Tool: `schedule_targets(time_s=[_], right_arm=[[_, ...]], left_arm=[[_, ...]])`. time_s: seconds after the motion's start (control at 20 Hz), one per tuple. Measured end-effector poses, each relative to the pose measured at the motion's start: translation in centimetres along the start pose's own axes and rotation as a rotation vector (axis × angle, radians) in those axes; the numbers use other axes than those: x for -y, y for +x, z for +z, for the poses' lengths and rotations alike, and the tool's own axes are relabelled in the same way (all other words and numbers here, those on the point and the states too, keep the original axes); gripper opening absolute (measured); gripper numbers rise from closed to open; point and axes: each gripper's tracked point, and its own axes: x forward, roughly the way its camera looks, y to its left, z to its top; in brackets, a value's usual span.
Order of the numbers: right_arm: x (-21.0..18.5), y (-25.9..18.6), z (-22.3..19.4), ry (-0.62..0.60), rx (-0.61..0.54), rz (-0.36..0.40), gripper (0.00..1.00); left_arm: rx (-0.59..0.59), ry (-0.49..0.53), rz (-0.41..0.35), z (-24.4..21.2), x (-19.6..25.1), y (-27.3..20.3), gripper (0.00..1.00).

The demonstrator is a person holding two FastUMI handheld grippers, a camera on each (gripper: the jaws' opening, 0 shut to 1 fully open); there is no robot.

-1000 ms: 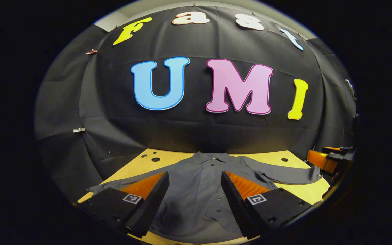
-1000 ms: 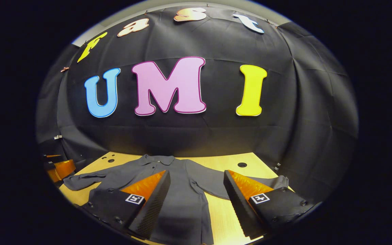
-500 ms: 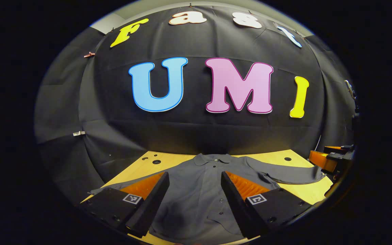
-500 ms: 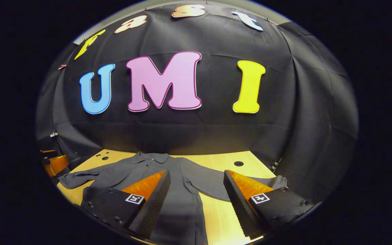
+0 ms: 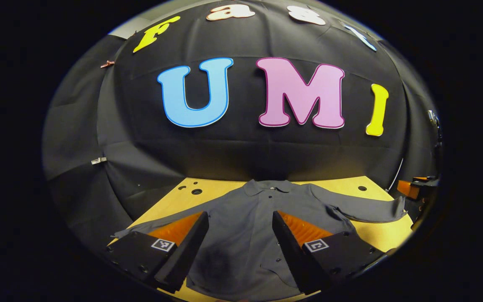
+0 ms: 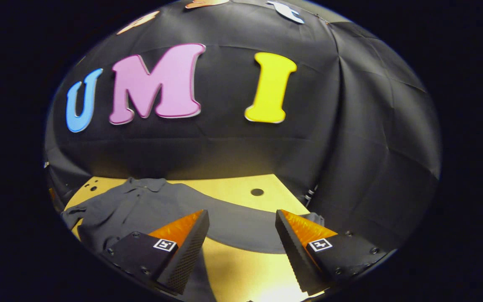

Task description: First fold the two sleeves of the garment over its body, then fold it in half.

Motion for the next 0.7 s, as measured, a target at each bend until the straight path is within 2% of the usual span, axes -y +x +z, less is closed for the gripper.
schedule_targets(time_s=[0.4,0.55,0.7], right_arm=[[10.4,5.9,-5.1,0.148,-0.162,-0.211,0.97],[13.3,7.4,-8.0,0.143,-0.263,-0.288,0.97],[14.6,9.1,-10.5,0.137,-0.329,-0.331,0.97]], left_arm=[[-0.054,-0.030,0.059,-1.1,-1.0,2.0,0.96],[-0.076,-0.030,0.078,-1.8,-1.5,2.5,0.96],[-0.096,-0.023,0.100,-2.2,-2.1,3.0,0.96]])
